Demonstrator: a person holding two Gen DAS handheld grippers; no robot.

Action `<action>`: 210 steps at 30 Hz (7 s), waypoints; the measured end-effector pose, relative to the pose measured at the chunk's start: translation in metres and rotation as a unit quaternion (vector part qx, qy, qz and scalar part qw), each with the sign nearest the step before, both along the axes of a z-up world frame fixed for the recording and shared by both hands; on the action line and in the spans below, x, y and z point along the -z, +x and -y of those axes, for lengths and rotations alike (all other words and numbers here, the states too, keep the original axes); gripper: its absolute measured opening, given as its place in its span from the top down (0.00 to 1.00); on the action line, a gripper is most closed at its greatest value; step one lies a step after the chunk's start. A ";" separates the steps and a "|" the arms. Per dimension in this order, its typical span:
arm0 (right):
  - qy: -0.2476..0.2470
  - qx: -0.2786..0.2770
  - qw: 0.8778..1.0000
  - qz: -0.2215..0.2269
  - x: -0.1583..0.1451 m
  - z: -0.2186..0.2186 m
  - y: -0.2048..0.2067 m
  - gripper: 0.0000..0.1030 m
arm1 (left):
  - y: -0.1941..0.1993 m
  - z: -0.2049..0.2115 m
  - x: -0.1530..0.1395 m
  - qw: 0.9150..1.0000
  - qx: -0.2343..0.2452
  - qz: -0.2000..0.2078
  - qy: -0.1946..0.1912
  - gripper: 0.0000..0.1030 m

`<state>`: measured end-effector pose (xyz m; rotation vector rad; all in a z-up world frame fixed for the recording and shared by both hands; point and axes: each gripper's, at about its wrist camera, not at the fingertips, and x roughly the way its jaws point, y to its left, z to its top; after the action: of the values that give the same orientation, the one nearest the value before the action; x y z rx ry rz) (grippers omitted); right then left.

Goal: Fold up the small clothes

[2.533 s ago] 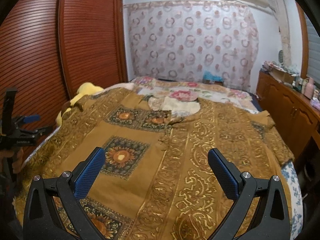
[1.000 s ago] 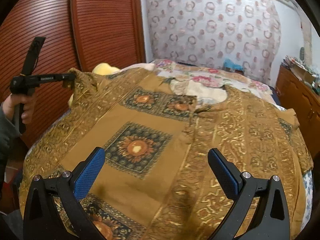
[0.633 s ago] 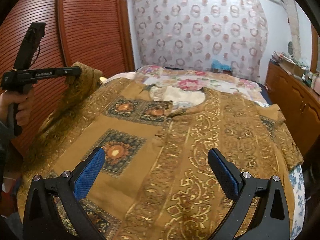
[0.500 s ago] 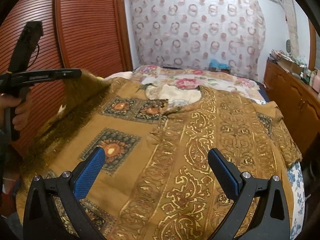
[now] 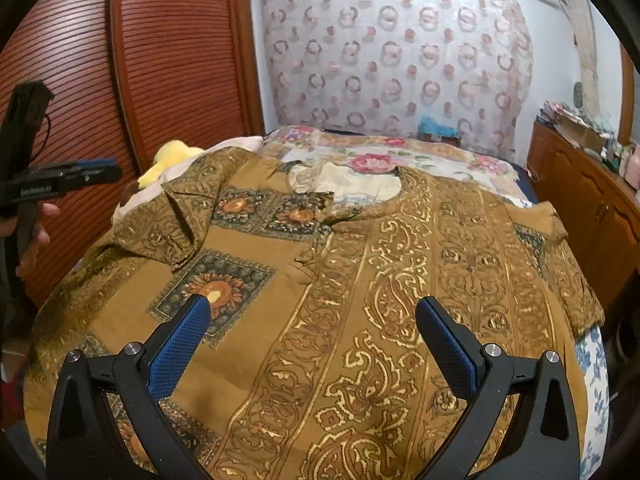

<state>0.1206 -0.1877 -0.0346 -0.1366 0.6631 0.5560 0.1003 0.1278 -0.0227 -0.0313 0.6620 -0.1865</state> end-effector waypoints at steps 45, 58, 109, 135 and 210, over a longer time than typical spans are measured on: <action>-0.152 -0.102 0.983 -0.012 0.034 -0.227 0.121 0.38 | -0.080 -0.023 0.036 0.996 -0.076 0.040 -0.020 0.36; -0.087 -0.032 0.995 -0.039 0.010 -0.134 0.147 0.29 | -0.053 -0.018 0.038 0.997 -0.070 0.025 -0.004 0.36; -0.094 0.006 0.992 -0.082 0.063 0.063 0.088 0.20 | 0.134 -0.031 0.062 0.993 -0.047 -0.106 -0.004 1.00; -0.094 0.007 0.992 -0.081 0.063 0.063 0.088 0.19 | 0.070 0.013 0.026 0.999 0.015 -0.028 0.029 0.65; -0.070 0.106 0.992 0.023 -0.009 0.182 0.084 0.97 | -0.019 0.124 0.042 0.999 0.037 0.005 0.011 0.48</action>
<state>0.2048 -0.3694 -0.0253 -0.2067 0.6627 0.3015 0.0813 0.0037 -0.0649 0.0154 0.6558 -0.2502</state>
